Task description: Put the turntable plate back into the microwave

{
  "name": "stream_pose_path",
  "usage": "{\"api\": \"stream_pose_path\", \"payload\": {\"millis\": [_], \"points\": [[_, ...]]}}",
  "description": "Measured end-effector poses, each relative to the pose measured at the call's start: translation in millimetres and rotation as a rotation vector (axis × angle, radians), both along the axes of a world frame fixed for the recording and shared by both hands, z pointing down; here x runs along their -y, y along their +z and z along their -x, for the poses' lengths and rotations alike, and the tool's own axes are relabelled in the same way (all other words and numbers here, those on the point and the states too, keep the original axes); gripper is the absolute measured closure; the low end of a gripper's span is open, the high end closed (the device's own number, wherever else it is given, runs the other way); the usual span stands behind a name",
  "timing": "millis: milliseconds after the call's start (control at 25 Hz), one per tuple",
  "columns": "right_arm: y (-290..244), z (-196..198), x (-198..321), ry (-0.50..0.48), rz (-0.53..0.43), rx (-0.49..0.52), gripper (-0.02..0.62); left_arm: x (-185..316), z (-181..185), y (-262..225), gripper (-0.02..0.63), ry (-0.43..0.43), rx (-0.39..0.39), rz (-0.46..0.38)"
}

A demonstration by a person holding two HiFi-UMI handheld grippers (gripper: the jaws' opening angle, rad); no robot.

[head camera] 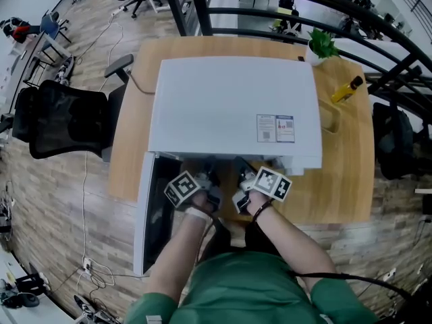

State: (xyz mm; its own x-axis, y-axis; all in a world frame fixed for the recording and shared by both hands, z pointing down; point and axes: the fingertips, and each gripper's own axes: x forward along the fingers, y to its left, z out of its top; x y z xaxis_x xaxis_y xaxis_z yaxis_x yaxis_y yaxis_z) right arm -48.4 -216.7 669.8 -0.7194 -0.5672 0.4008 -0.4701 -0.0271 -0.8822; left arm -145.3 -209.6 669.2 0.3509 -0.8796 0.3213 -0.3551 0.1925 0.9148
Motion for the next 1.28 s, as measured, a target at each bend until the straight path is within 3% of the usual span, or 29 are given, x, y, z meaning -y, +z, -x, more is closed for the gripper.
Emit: {"api": "stream_pose_path", "payload": {"millis": [800, 960, 1080, 1280], "points": [[-21, -5, -24, -0.028, -0.021, 0.031, 0.558, -35, -36, -10, 0.565, 0.093, -0.019, -0.019], [-34, -7, -35, -0.073, -0.072, 0.001, 0.558, -50, -47, -23, 0.565, 0.133, -0.024, -0.035], [-55, -10, -40, -0.134, -0.173, -0.066, 0.568, -58, -57, -42, 0.565, 0.197, 0.062, -0.071], [-93, -21, -50, -0.218, -0.372, -0.225, 0.571, -73, -59, -74, 0.566, 0.293, 0.319, -0.128]]}}
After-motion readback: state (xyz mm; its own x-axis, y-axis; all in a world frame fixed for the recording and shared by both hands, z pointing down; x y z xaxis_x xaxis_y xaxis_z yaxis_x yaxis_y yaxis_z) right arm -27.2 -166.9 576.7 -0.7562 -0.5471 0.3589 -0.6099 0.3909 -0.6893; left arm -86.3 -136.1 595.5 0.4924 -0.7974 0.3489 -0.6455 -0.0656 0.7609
